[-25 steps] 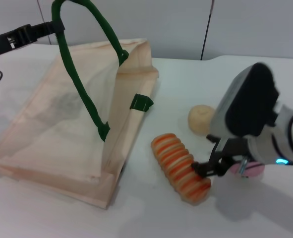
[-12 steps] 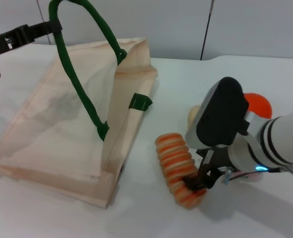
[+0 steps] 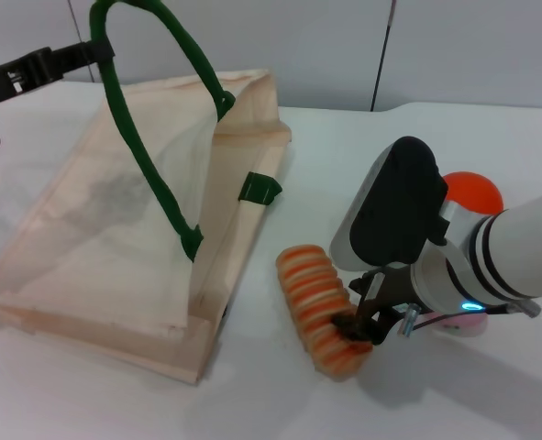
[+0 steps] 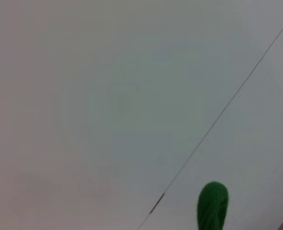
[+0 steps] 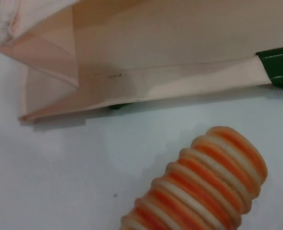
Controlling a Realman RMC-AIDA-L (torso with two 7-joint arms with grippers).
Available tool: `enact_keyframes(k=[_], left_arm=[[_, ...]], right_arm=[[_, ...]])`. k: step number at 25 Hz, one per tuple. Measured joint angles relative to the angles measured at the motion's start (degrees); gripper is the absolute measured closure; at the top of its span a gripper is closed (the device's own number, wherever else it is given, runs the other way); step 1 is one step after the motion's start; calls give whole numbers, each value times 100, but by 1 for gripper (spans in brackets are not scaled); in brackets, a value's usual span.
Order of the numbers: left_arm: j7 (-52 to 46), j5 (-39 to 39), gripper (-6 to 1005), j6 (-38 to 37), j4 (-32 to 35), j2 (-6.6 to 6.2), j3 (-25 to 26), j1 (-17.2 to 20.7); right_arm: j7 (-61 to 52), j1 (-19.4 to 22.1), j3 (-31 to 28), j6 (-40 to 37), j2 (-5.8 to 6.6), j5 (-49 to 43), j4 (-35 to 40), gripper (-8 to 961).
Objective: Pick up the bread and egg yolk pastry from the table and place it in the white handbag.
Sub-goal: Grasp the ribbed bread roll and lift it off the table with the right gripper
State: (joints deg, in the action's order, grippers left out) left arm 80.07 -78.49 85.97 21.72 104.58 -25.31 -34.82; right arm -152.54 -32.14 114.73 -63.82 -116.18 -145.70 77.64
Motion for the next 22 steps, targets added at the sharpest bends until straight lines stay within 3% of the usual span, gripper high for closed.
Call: enact_keyframes(k=[2,5,15,22], left_arm=[[0,0,870,2,4,0,0,6],[0,0,870,6,5,0,0,7],[-10,0,870,12,-2,0,0,9],[-20,1,871,46,11,0,0,31]], right_arm=[[-6,-19,2,-22,-1,-2,-7,299],[-26,-33,-2,-42,-1,-5,-22,556],[-91,-51,-33,-40,2,-47,9,748],[-22,125,-285,-33,24,-57,472,872]])
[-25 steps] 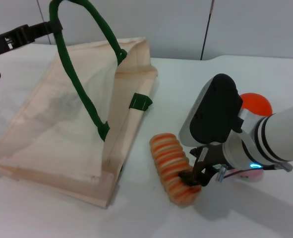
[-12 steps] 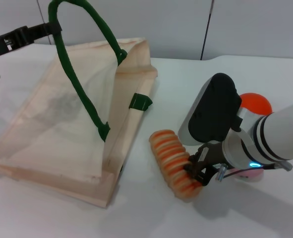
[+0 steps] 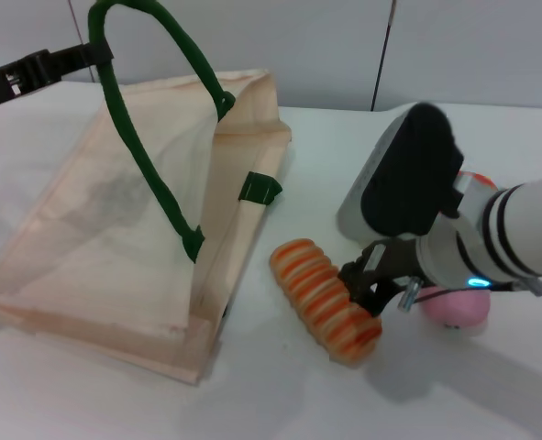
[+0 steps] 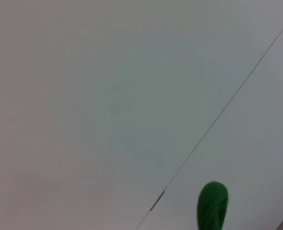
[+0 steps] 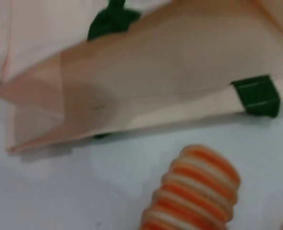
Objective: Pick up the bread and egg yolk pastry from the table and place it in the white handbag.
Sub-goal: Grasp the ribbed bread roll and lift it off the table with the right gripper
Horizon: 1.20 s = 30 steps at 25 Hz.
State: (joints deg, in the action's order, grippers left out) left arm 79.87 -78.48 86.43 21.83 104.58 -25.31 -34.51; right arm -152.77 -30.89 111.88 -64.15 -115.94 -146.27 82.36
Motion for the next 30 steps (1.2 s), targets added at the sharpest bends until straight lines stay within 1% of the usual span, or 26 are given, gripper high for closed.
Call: enact_keyframes(k=[2,4,7,10,15,18,23,26,30], left_arm=[[-1,0,871,34,2,-3,0,3],[-2,0,871,48,4,-8,0,4],[-2,0,871,50,6,-14,0,8],[-3,0,871,58,6,-16,0,14],[-6,0,871,71,6,-18,0,11],[-5,0,871,98,-7,-18,0,-6],[-2,0,871,122,-17,-18,0,-26],[-1,0,871,122,-20,-18,0,-31],[0,0,871,122,-28,-18,0,-35]], right_arm=[[20,120,-164,-34,9,-103,231,903],[24,157,-210,-48,10,-146,294,935],[66,241,-324,-122,10,-164,470,931],[252,255,-340,-251,9,55,635,928],[366,114,-175,-317,-20,251,666,879],[279,-77,-22,-198,-37,275,428,815],[-90,-575,316,35,-46,280,-161,707],[-224,-742,426,135,-51,283,-357,579],[-281,-786,440,193,-52,284,-439,402]])
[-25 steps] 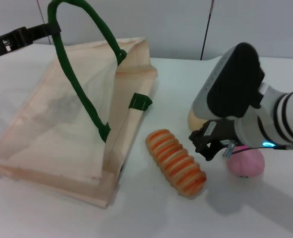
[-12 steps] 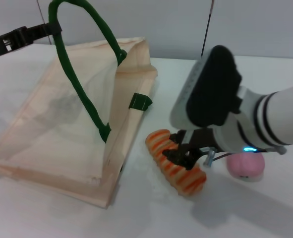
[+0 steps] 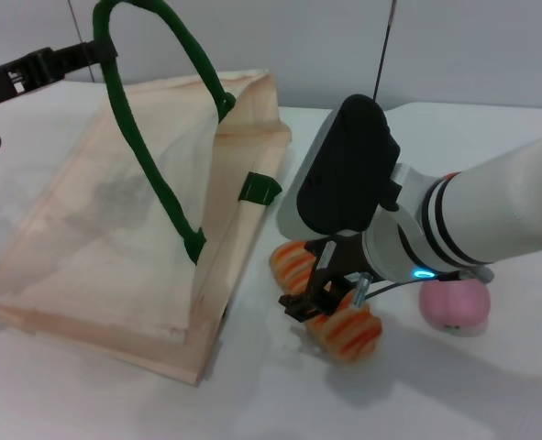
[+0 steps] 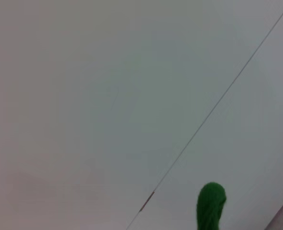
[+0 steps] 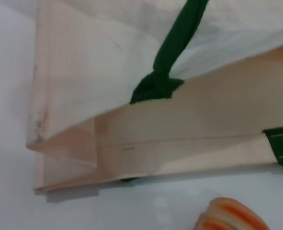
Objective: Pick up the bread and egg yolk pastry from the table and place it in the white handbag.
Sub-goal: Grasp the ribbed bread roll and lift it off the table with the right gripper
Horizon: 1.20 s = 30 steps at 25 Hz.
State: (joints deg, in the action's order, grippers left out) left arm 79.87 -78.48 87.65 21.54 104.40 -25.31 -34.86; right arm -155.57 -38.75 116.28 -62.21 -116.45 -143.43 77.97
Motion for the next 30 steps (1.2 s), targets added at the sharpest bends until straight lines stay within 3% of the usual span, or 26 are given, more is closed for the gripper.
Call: enact_keyframes(k=[4,9,18,30], left_arm=[[6,0,871,-2,-1,0,0,-2],[17,0,870,-2,-1,0,0,-3],[19,0,871,-2,-1,0,0,-19],[11,0,870,-2,-1,0,0,-21]], right_arm=[[-106,-95,10,116,0,-3,-271,207],[-222,-297,44,244,-4,-1,-755,57],[-537,-712,120,382,-16,10,-1586,57],[-553,-758,185,337,-18,11,-1666,109]])
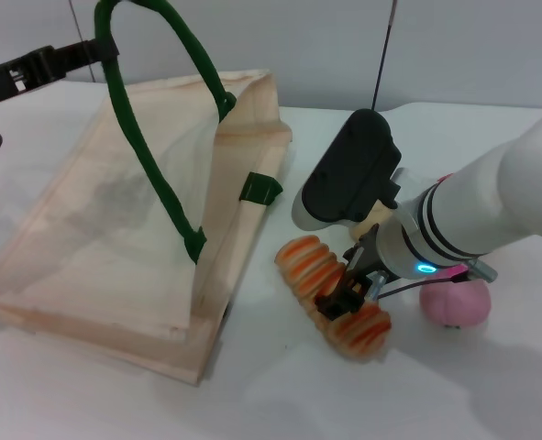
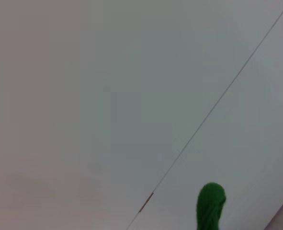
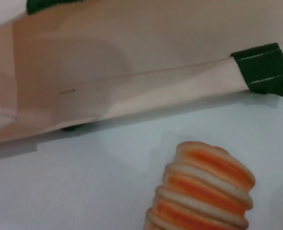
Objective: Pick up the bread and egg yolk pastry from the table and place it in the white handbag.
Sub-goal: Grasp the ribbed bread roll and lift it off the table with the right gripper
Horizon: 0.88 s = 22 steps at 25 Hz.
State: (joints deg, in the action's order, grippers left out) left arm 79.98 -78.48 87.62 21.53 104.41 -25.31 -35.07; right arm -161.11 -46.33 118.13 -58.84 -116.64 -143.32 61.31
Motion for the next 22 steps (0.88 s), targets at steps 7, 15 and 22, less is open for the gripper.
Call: enact_keyframes(k=[7,15,22], left_arm=[[-8,0,871,0,0,0,0,0],[-5,0,870,0,0,9,0,0],[-5,0,871,0,0,7,0,0]], right_arm=[[-12,-47,-1,-20,1,1,-68,193],[-16,-78,-1,-20,1,79,-150,267],[-17,-77,-8,-26,9,78,-137,338]])
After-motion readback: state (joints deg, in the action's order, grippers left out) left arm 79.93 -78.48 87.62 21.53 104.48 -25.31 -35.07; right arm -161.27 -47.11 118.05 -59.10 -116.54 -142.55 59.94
